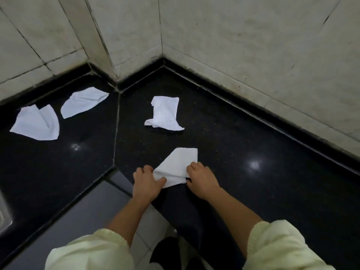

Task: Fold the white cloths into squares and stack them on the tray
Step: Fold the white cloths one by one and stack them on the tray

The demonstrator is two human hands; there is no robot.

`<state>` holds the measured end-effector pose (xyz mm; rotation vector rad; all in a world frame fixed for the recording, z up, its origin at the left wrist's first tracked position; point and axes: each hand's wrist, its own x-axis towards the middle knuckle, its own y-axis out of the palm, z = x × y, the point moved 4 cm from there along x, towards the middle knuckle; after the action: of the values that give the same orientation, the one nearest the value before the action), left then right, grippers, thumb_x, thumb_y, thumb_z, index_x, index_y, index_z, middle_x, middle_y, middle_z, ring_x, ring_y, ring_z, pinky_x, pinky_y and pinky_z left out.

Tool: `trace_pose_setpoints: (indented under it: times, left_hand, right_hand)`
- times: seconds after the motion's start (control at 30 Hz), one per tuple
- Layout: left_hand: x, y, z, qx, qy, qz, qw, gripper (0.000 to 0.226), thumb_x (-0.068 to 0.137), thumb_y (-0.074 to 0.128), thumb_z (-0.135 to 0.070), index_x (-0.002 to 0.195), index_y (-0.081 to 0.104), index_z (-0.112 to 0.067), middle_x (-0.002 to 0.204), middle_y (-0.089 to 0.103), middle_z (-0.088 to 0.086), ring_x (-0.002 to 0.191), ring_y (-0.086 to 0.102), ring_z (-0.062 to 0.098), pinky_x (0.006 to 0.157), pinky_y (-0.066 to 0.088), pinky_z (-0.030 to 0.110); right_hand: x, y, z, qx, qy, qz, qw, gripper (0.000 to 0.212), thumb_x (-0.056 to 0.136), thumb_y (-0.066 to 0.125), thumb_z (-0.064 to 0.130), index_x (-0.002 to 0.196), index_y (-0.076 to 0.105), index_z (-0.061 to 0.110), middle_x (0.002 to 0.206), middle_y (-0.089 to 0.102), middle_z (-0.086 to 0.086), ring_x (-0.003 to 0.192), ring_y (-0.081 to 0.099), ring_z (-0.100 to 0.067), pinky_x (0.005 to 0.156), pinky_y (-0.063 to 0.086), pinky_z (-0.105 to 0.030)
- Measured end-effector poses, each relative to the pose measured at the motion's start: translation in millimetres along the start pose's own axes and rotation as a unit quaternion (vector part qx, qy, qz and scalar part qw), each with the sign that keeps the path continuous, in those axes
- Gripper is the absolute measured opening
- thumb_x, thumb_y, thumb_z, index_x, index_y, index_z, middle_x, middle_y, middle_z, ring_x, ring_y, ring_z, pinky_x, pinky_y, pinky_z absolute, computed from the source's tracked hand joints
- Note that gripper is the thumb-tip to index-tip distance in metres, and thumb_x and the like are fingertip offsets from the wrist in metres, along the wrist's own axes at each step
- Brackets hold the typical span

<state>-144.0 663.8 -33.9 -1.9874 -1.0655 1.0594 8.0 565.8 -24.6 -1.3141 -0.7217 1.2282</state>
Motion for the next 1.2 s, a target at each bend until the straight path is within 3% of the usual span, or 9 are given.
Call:
trace_pose_setpoints:
  times: [0.13, 0.27, 0.5, 0.6, 0.73, 0.87, 0.97, 1.1, 1.2]
  left_hand:
    - [20.8, -0.8, -7.4, -0.01, 0.08, 0.048, 0.996, 0.024, 0.086, 0.062, -0.027, 0.091, 0.062, -0.004, 0.092, 0.059, 0.012, 0.09, 0.057, 0.027, 0.067, 0.039, 0.031]
    - [34.8, -11.8, -21.8, -0.023, 0.13, 0.056, 0.99, 0.025, 0.088, 0.06, -0.024, 0.073, 0.063, -0.003, 0.066, 0.058, 0.008, 0.062, 0.054, 0.018, 0.052, 0.033, 0.03]
    - [52.2, -23.6, -73.2, -0.034, 0.217, 0.096, 0.971, 0.047, 0.09, 0.062, -0.031, 0.051, 0.04, -0.017, 0.049, 0.038, -0.003, 0.049, 0.035, 0.008, 0.047, 0.025, 0.027]
    - [56.1, -23.7, -95.1, -0.037, 0.247, 0.132, 0.959, 0.042, 0.086, 0.067, -0.034, 0.056, 0.056, -0.007, 0.051, 0.043, -0.001, 0.05, 0.038, 0.009, 0.049, 0.027, 0.025]
    - [53.6, -29.0, -126.0, -0.045, 0.286, 0.188, 0.938, 0.014, 0.083, 0.072, -0.033, 0.08, 0.076, -0.021, 0.067, 0.066, -0.011, 0.064, 0.059, 0.0, 0.057, 0.039, 0.015]
    - [45.4, -31.4, -147.8, -0.047, 0.334, 0.22, 0.915, 0.018, 0.086, 0.068, -0.034, 0.1, 0.076, -0.026, 0.093, 0.072, -0.018, 0.083, 0.063, -0.009, 0.071, 0.046, 0.011]
    - [38.6, -26.5, -161.5, -0.06, 0.365, 0.243, 0.897, 0.024, 0.089, 0.064, -0.031, 0.112, 0.071, -0.026, 0.104, 0.067, -0.023, 0.084, 0.056, -0.023, 0.076, 0.043, 0.0]
    - [33.5, -15.9, -169.3, -0.059, 0.388, 0.247, 0.886, 0.026, 0.091, 0.062, -0.033, 0.116, 0.069, -0.028, 0.113, 0.067, -0.021, 0.098, 0.057, -0.016, 0.085, 0.042, 0.003]
    - [33.7, -6.3, -172.3, -0.087, 0.352, 0.278, 0.889, 0.021, 0.09, 0.064, -0.032, 0.108, 0.073, -0.026, 0.105, 0.071, -0.017, 0.097, 0.064, -0.007, 0.087, 0.048, 0.013]
  right_hand:
    - [4.2, -4.2, 5.5, -0.031, -0.002, -0.048, 0.998, 0.026, 0.051, 0.084, 0.011, 0.065, 0.062, 0.011, 0.067, 0.059, -0.004, 0.062, 0.062, -0.022, 0.052, 0.043, -0.028]
    - [7.4, -3.7, -6.7, 0.149, 0.11, -0.052, 0.981, 0.011, 0.087, 0.057, 0.013, 0.077, 0.058, 0.009, 0.084, 0.055, -0.004, 0.083, 0.057, -0.022, 0.067, 0.039, -0.03]
    - [-11.6, -36.8, -53.6, 0.396, 0.256, -0.109, 0.875, 0.007, 0.084, 0.065, 0.019, 0.083, 0.064, 0.012, 0.079, 0.068, -0.005, 0.071, 0.062, -0.015, 0.062, 0.05, -0.031]
    - [-23.5, -52.5, -78.5, 0.464, 0.263, -0.115, 0.838, 0.007, 0.083, 0.071, 0.011, 0.078, 0.067, 0.015, 0.074, 0.068, -0.007, 0.065, 0.06, -0.011, 0.064, 0.048, -0.024]
    - [-51.2, -75.1, -113.5, 0.529, 0.269, -0.134, 0.794, 0.009, 0.081, 0.075, 0.006, 0.074, 0.071, 0.011, 0.065, 0.068, -0.007, 0.058, 0.062, -0.009, 0.061, 0.051, -0.02]
    - [-76.2, -86.7, -136.9, 0.567, 0.281, -0.116, 0.766, 0.008, 0.079, 0.074, 0.001, 0.072, 0.074, 0.006, 0.06, 0.069, -0.003, 0.054, 0.062, -0.008, 0.057, 0.052, -0.019]
    - [-93.1, -85.8, -151.1, 0.621, 0.306, -0.085, 0.716, 0.017, 0.079, 0.071, -0.003, 0.067, 0.075, 0.008, 0.073, 0.07, -0.01, 0.062, 0.063, -0.014, 0.06, 0.056, -0.02]
    - [-108.3, -74.3, -161.4, 0.679, 0.329, -0.044, 0.655, 0.018, 0.087, 0.061, -0.005, 0.079, 0.075, 0.005, 0.075, 0.072, -0.008, 0.062, 0.064, -0.013, 0.06, 0.055, -0.021]
    - [-114.6, -61.1, -168.4, 0.711, 0.351, -0.061, 0.607, 0.02, 0.088, 0.055, -0.004, 0.088, 0.074, 0.001, 0.082, 0.072, -0.011, 0.069, 0.064, -0.016, 0.068, 0.055, -0.024]
